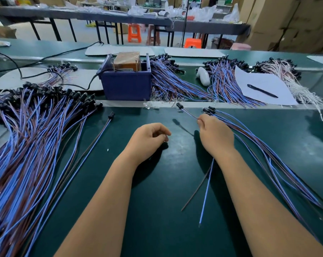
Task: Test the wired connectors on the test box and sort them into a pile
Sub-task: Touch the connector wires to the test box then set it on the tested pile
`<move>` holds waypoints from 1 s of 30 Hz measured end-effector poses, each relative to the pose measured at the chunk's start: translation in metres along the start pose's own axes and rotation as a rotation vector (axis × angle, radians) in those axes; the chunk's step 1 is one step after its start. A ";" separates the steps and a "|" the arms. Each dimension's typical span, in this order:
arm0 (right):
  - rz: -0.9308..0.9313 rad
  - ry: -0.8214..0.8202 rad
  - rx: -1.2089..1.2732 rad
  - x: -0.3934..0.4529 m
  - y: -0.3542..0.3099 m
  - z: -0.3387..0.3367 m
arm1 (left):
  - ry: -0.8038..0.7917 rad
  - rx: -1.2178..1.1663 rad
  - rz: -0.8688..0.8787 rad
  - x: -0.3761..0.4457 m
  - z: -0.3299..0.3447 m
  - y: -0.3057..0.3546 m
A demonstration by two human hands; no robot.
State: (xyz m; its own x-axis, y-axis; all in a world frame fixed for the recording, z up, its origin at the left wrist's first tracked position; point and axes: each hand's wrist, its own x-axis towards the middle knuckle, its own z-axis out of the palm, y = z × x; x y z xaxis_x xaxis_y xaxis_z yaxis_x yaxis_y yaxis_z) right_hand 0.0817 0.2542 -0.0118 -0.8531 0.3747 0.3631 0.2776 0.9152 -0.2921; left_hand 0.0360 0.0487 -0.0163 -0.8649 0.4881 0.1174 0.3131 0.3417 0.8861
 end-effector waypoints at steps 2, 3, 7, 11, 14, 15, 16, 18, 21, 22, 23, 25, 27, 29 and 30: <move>-0.003 -0.004 -0.131 0.005 0.018 -0.010 | 0.004 0.002 0.001 0.000 0.000 -0.001; 0.007 -0.010 -0.180 0.007 0.026 -0.015 | 0.004 0.003 0.001 0.001 0.000 -0.002; 0.081 -0.037 -0.347 0.012 0.039 -0.024 | 0.009 0.005 0.002 0.002 0.003 -0.002; 0.082 -0.041 -0.307 0.013 0.011 -0.021 | 0.019 -0.006 0.009 0.002 0.002 -0.002; 0.034 -0.088 -0.129 0.009 -0.027 -0.010 | 0.026 -0.009 0.011 0.002 0.002 -0.001; 0.025 -0.107 -0.069 0.007 -0.039 -0.005 | 0.031 -0.021 0.012 0.001 0.002 0.000; 0.026 -0.124 -0.022 0.004 -0.049 0.001 | 0.036 -0.038 0.016 0.001 0.002 0.001; 0.068 -0.152 0.007 -0.002 -0.062 0.012 | 0.040 -0.077 0.022 -0.001 0.000 0.003; 0.198 -0.159 -0.066 -0.007 -0.059 0.020 | 0.043 -0.086 0.010 -0.002 -0.001 0.002; 0.244 -0.161 -0.093 -0.006 -0.053 0.019 | 0.041 -0.065 0.005 -0.002 -0.002 0.001; 0.288 -0.173 -0.113 -0.006 -0.045 0.017 | 0.036 -0.041 0.000 -0.001 -0.002 0.000; 0.365 -0.213 -0.128 -0.003 -0.025 0.011 | 0.024 -0.007 -0.007 0.001 -0.002 -0.002; 0.420 -0.249 -0.131 -0.001 -0.003 0.003 | 0.019 0.004 -0.002 0.002 -0.001 -0.002; 0.441 -0.265 -0.146 -0.001 0.016 -0.003 | 0.017 0.009 0.004 0.002 0.000 -0.003; 0.448 -0.266 -0.154 0.000 0.023 -0.006 | 0.018 0.009 0.004 0.002 0.000 -0.003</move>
State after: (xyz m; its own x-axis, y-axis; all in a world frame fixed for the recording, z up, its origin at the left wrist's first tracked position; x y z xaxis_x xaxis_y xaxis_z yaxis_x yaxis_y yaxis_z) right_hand 0.0908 0.2759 -0.0135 -0.7132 0.7009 -0.0095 0.6842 0.6932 -0.2265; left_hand 0.0336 0.0490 -0.0187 -0.8705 0.4748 0.1294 0.3201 0.3465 0.8818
